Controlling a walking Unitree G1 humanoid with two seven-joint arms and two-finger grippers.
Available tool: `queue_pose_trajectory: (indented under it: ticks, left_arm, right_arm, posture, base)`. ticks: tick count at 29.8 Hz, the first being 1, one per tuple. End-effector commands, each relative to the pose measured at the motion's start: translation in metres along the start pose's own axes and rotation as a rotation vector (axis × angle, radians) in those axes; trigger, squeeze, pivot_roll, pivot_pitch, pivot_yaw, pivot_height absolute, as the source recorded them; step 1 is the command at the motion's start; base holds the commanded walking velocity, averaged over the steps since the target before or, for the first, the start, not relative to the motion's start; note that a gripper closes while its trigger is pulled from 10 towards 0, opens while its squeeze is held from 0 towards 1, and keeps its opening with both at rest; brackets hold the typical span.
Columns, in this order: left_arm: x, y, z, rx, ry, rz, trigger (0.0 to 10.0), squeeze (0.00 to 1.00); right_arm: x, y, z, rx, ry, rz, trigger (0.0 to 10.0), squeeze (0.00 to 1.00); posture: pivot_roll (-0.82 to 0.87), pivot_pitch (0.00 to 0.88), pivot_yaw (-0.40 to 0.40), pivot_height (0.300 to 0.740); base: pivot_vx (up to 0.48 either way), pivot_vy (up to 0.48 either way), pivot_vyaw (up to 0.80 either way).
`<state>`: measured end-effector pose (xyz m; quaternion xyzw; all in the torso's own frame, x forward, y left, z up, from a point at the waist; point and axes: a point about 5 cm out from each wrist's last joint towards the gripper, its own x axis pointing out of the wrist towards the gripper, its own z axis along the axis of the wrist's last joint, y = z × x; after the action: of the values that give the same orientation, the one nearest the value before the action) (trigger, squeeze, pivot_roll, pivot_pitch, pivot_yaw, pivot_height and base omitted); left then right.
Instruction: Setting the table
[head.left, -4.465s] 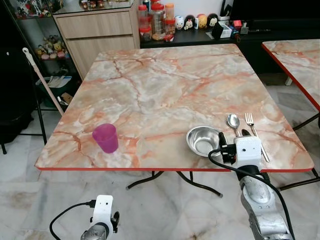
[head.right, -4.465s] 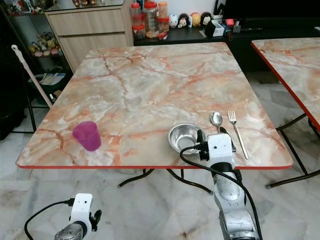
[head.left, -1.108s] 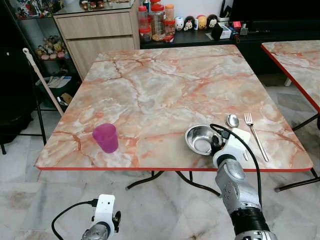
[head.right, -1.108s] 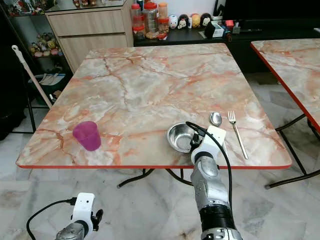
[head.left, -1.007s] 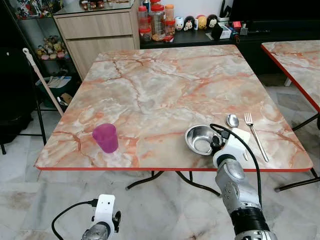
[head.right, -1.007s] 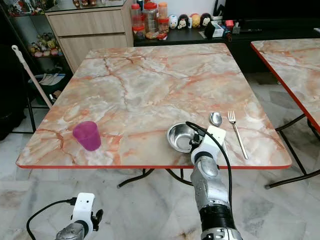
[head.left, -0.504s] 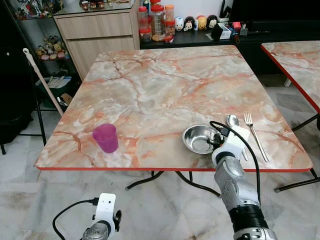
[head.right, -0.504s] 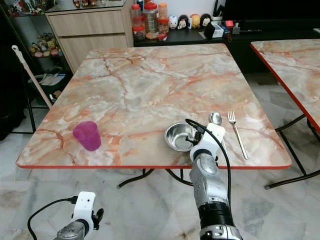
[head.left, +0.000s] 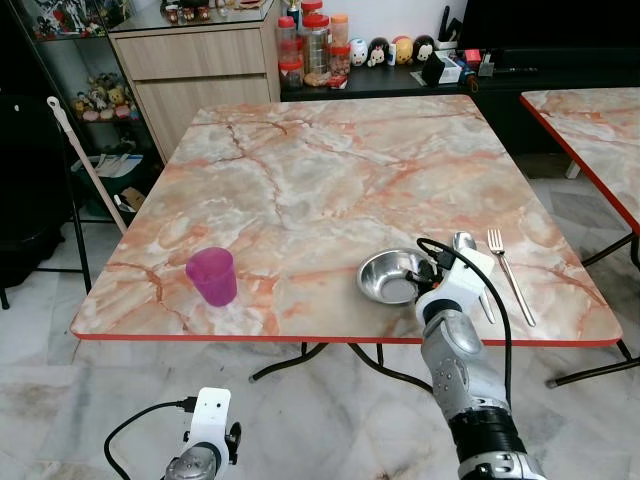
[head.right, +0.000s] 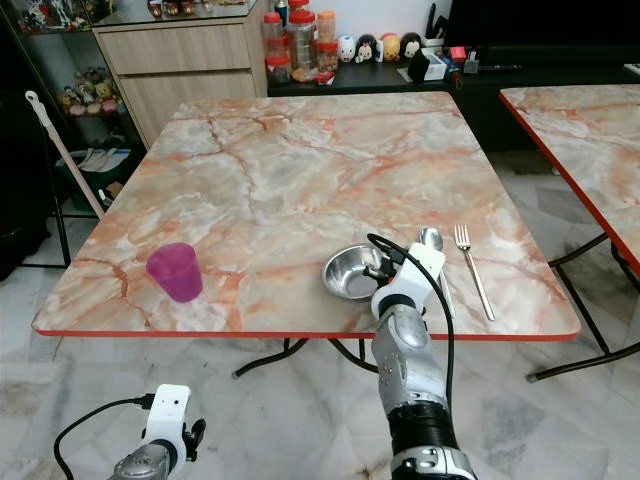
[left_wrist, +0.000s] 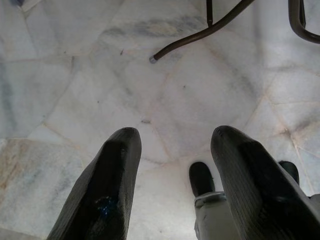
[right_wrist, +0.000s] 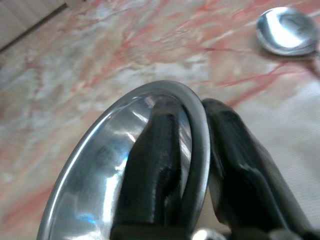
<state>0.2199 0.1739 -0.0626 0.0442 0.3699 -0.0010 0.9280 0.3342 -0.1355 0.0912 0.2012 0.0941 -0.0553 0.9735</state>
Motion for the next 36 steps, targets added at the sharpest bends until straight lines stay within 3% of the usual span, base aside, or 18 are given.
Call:
queue_pose_trajectory:
  ticks: [1,7,8,13,14,17,27,36]
  left_arm:
    - [-0.001,0.003,-0.003,0.016,0.015,0.012,10.0,0.00]
    - [-0.001,0.004,-0.002,0.016,0.013,0.021,10.0,0.00]
    - [0.000,0.004,-0.001,0.015,0.010,0.024,10.0,0.00]
    - [0.000,0.005,0.002,0.003,-0.007,0.038,10.0,0.00]
    - [0.000,0.006,0.003,0.012,-0.015,0.054,10.0,0.00]
    - [0.000,0.009,0.001,0.002,-0.008,0.075,10.0,0.00]
    - [-0.001,0.016,0.001,0.040,-0.015,0.119,10.0,0.00]
    - [-0.002,0.016,-0.001,0.058,-0.014,0.112,10.0,0.00]
  right_arm:
    - [0.003,0.014,0.012,0.043,-0.059,0.058,0.0,0.00]
    - [0.004,0.026,0.019,0.070,-0.115,0.128,0.0,0.00]
    - [0.005,0.030,0.022,0.055,-0.141,0.155,10.0,0.00]
    - [0.005,0.041,0.027,-0.050,-0.232,0.221,10.0,0.00]
    - [0.004,0.044,0.029,-0.127,-0.276,0.240,10.0,0.00]
    - [0.001,0.048,0.031,-0.232,-0.326,0.277,10.0,0.00]
    - [0.000,0.053,0.025,-0.295,-0.356,0.284,10.0,0.00]
    - [-0.001,0.052,0.029,-0.310,-0.393,0.267,10.0,0.00]
  posture:
    - [0.00,0.000,0.044,0.740]
    - [0.00,0.000,0.042,0.740]
    - [0.00,0.000,0.040,0.740]
    - [0.01,0.000,0.037,0.740]
    - [0.01,0.000,0.037,0.740]
    - [0.01,0.000,0.037,0.740]
    - [0.01,0.000,0.049,0.740]
    - [-0.01,0.000,0.054,0.740]
  base:
    - [0.000,0.000,0.00]
    - [0.000,0.000,0.00]
    - [0.000,0.000,0.00]
    - [0.000,0.000,0.00]
    - [0.000,0.000,0.00]
    - [0.000,0.000,0.00]
    - [0.000,0.000,0.00]
    - [0.000,-0.275,0.00]
